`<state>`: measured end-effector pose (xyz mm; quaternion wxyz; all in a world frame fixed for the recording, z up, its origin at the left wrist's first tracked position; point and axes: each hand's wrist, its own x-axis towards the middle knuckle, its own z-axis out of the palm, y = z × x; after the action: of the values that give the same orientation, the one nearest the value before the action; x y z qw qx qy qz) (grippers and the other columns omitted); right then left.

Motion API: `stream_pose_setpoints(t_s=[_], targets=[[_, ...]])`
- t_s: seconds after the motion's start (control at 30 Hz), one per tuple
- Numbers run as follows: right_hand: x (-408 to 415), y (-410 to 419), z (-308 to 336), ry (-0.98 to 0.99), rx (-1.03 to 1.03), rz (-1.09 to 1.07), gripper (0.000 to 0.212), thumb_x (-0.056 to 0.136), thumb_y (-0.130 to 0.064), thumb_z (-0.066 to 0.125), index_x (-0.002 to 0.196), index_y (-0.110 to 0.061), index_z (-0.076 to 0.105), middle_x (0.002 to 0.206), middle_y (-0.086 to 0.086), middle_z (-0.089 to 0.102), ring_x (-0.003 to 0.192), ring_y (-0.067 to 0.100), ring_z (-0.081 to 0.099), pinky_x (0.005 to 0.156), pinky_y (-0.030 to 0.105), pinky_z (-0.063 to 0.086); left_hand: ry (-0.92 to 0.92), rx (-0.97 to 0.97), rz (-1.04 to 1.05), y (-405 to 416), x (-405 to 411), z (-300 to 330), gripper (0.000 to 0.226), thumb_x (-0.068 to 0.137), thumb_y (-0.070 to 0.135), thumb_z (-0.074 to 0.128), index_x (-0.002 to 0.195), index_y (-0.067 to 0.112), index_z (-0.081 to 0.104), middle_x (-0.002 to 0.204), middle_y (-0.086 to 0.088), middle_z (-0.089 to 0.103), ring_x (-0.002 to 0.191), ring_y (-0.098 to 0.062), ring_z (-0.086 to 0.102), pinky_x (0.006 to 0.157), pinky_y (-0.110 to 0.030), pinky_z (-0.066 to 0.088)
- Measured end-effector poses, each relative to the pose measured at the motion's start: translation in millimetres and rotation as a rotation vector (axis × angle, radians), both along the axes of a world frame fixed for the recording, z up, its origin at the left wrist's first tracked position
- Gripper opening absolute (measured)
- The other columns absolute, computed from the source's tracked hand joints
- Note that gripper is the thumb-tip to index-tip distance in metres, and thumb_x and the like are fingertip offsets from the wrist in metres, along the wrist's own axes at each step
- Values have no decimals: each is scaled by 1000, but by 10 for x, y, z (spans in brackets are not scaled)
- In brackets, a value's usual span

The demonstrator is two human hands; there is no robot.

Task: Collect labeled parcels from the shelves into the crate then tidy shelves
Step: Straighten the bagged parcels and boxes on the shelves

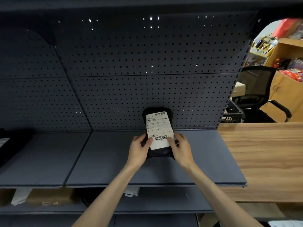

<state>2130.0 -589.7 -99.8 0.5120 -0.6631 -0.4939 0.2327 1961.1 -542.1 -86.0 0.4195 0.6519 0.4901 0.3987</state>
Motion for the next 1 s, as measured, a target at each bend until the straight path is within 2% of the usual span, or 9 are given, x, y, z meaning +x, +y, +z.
stream_pose_setpoints(t_s=[0.13,0.3,0.43,0.57,0.67,0.73,0.83,0.93,1.0], targets=[[-7,-56,-240,-16,-100,-3,21,101,-26,52,114,-16,65,100,1,55,88,17,57,67,12,41,66,-89,-10,-29,-11,-256,32,99,29,62,129,21,66,115,-3,56,102,-12,60,92,-21,46],[-13,-125,-488,-60,-189,-7,16,100,-24,54,98,-13,66,96,3,56,85,18,56,65,11,38,135,-157,-26,-95,-13,-498,30,100,26,60,129,20,66,115,-1,55,101,-10,58,86,-12,38],[1,-151,-649,-54,-246,12,22,100,-26,52,109,-11,67,103,4,57,99,23,54,84,28,45,166,-178,-35,-116,-17,-642,28,101,24,59,128,20,67,107,0,53,95,-7,60,78,-4,37],[15,-128,-615,-70,-264,21,24,101,-26,52,110,-9,66,106,5,56,100,23,54,85,29,46,171,-212,-65,-63,-33,-633,27,100,25,60,125,23,68,108,-1,55,97,-10,60,91,-16,42],[85,-95,-536,-134,-327,39,25,98,-28,56,99,-6,66,100,4,58,93,23,58,78,32,48,171,-247,-96,-22,-77,-588,19,97,29,65,113,40,67,116,-2,64,107,-15,65,101,-28,48],[144,-50,-443,-262,-347,21,25,96,-31,57,94,-7,63,104,3,56,97,26,56,77,36,49,195,-223,-117,0,-132,-505,25,95,31,67,119,39,64,120,-2,65,109,-14,64,98,-25,49],[131,82,-199,-511,-238,-25,31,98,-32,53,113,-6,61,120,6,55,111,28,51,79,37,49,337,-111,-115,62,-311,-276,50,98,39,61,143,22,52,130,-3,58,113,-14,59,96,-25,48],[-107,299,104,-671,-140,78,36,99,-34,51,122,-8,61,123,10,59,117,30,51,88,38,47,651,72,-102,169,-644,-14,57,100,57,46,147,26,47,146,-4,50,130,-21,51,105,-39,45],[-365,477,281,-780,-106,175,39,101,-39,48,123,-10,62,125,10,60,117,29,51,93,38,44,845,177,-45,239,-907,190,58,101,59,40,145,23,49,147,-3,50,130,-25,51,103,-40,45]])
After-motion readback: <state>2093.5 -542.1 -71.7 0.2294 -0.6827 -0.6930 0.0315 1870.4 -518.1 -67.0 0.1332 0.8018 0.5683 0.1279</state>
